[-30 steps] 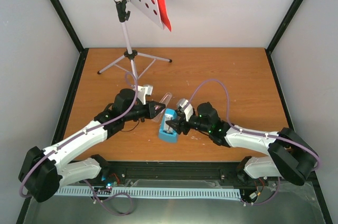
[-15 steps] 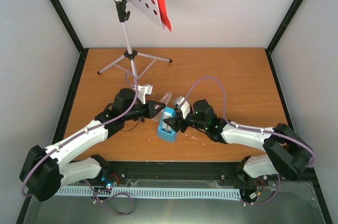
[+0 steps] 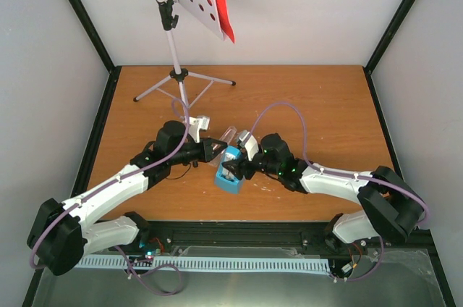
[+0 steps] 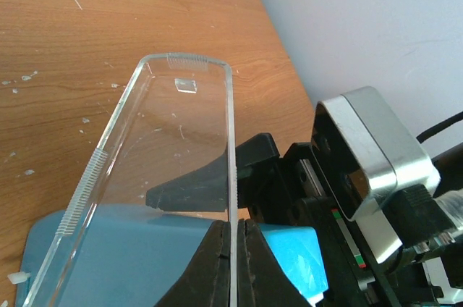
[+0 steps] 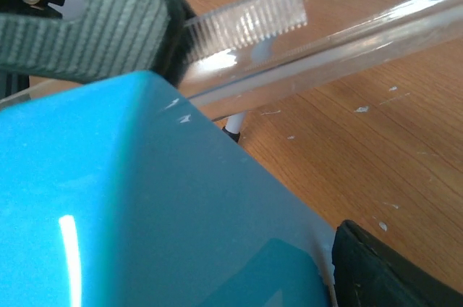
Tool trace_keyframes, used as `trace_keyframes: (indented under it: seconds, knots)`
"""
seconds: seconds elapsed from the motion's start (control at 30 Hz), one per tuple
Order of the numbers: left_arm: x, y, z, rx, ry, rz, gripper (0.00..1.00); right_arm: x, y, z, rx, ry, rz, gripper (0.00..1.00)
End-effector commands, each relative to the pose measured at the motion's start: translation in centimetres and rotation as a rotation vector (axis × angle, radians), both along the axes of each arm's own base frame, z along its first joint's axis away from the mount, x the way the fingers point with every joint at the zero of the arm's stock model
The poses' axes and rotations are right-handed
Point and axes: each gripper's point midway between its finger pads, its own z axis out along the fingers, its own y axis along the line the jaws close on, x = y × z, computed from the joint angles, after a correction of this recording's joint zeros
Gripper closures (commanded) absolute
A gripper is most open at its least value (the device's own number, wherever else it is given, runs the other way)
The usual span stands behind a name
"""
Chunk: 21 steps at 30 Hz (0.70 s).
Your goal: Pack up the instrument practice props
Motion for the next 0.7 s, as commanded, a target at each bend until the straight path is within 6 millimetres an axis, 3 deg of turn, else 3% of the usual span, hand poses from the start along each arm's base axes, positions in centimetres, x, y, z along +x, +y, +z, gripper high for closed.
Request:
trace_keyframes:
  seconds: [0.0,0.2,0.3,0.67]
  knots:
    - [-0.7,-0.7,0.3,-0.015,-0.018,-0.056,1.0,0.7,0.1,0.0,-0.017,0.002,-0.033,0.25]
    - [-0.4,-0.3,0.5,-0.011,-0.024,-0.027,1.0,-0.1,0.1,0.8,-0.004,-0.027,0.011,0.06]
    - [-0.3,-0.3,0.3,-0.009,-0.018,-0.02,1.0,-0.5,-0.2,1.4,0.006,-0.05,0.024,0.01]
    - [-0.2,0.0,0.5,-0.01,-0.021,-0.002,1.0,-2.6,-1.9,2.4,0.03,-0.095,0.053,0.0]
